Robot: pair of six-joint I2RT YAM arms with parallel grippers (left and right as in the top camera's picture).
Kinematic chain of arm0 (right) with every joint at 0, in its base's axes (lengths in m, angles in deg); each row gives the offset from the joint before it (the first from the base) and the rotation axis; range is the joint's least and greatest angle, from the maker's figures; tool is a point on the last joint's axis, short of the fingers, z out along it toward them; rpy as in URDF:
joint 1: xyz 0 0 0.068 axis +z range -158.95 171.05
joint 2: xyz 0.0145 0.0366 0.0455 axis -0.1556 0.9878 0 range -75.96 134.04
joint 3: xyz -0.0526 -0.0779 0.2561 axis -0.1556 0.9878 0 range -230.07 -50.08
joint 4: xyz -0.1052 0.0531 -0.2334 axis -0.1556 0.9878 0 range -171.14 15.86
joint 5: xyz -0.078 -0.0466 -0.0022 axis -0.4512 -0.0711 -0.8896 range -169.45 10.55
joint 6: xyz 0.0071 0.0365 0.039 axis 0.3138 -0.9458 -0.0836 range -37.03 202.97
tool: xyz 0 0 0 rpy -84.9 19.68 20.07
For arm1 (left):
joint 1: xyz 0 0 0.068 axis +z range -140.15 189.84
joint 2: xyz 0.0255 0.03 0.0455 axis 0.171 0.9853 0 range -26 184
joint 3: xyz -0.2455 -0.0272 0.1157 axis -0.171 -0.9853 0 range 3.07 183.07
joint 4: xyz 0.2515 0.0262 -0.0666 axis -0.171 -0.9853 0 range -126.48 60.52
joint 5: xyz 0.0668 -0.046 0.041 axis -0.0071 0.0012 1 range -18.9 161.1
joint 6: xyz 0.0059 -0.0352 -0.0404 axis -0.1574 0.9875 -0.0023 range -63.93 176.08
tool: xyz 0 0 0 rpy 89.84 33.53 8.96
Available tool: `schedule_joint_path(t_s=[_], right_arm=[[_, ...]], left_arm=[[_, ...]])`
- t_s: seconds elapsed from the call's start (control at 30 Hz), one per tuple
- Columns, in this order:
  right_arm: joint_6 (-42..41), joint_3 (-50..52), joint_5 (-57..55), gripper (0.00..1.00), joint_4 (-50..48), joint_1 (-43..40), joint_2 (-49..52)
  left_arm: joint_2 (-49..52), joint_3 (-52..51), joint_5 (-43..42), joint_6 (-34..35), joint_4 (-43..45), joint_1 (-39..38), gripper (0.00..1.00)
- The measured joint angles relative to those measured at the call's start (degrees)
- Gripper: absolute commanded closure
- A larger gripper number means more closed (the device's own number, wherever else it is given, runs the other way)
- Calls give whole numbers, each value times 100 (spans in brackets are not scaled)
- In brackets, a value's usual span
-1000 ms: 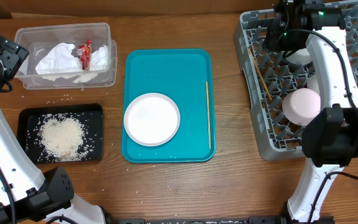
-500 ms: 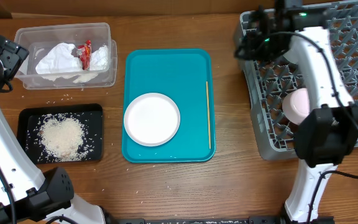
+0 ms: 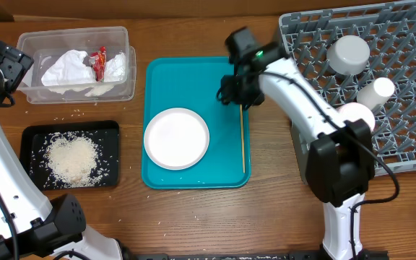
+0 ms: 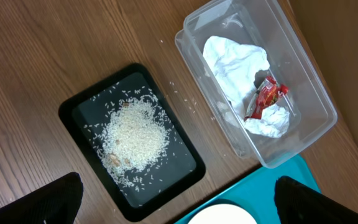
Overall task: Sort waste into correct bins and load items into the dishwasher
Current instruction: 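Return the right gripper to the teal tray and grasp the second chopstick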
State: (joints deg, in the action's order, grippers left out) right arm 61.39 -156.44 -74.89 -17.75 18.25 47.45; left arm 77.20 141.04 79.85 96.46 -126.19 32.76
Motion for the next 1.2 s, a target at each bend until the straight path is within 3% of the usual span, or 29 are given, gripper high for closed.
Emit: schedule_joint_path(t_s=[0.3,1.2], right_arm=[[-557,793,-514,51,-514,236,0],[-586,1401,-907,52,-1198,247,0]], left_arm=[[0,0,2,0,2,0,0],[0,0,0,0,0,0,0]])
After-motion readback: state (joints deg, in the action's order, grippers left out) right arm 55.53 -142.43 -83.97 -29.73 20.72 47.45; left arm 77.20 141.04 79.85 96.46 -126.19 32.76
